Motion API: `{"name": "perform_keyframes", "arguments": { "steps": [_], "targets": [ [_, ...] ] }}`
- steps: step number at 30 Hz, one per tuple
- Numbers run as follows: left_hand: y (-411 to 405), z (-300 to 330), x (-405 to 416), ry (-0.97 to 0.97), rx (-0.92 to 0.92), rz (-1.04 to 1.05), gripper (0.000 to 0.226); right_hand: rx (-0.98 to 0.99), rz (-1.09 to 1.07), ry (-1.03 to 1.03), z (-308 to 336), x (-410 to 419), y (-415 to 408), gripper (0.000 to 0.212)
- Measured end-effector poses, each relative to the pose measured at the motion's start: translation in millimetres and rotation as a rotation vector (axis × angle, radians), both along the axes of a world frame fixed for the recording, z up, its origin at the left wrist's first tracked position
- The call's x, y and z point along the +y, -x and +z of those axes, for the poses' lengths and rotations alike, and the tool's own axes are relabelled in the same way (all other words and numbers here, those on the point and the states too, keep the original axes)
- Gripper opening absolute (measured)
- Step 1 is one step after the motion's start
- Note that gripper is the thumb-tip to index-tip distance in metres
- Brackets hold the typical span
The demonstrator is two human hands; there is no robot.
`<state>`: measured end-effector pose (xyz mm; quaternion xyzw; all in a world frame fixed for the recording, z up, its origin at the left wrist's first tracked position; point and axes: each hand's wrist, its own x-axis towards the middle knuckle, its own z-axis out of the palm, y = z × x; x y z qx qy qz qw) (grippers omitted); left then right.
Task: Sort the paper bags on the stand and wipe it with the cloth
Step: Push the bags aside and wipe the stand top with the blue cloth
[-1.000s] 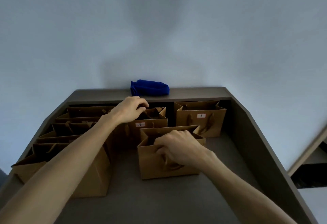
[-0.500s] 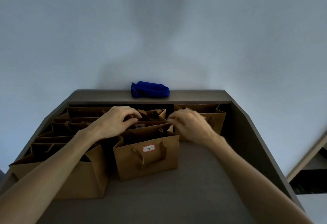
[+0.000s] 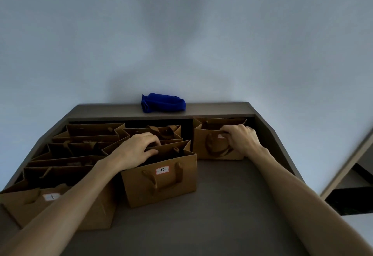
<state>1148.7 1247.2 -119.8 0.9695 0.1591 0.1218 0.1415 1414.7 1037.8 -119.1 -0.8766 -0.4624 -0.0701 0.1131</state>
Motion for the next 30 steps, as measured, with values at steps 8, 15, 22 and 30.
{"name": "perform_keyframes", "arguments": {
  "steps": [8,15,22,30],
  "targets": [
    [-4.9,-0.3,11.2,-0.029,-0.051,0.016,0.024,-0.12,0.027,-0.007,22.8,-61.7,40.8,0.023],
    [-15.8,9.8,20.1,0.011,-0.052,0.047,0.022,-0.018,0.145,0.18,31.3,-97.2,95.2,0.029],
    [-25.2,14.6,24.6,0.032,0.048,0.036,0.024,0.05,0.414,0.195,20.0,-61.5,154.6,0.046],
    [-3.5,26.2,25.1,0.082,-0.008,0.013,0.022,0.039,0.61,-0.079,-17.0,7.6,195.7,0.023]
  ]
}}
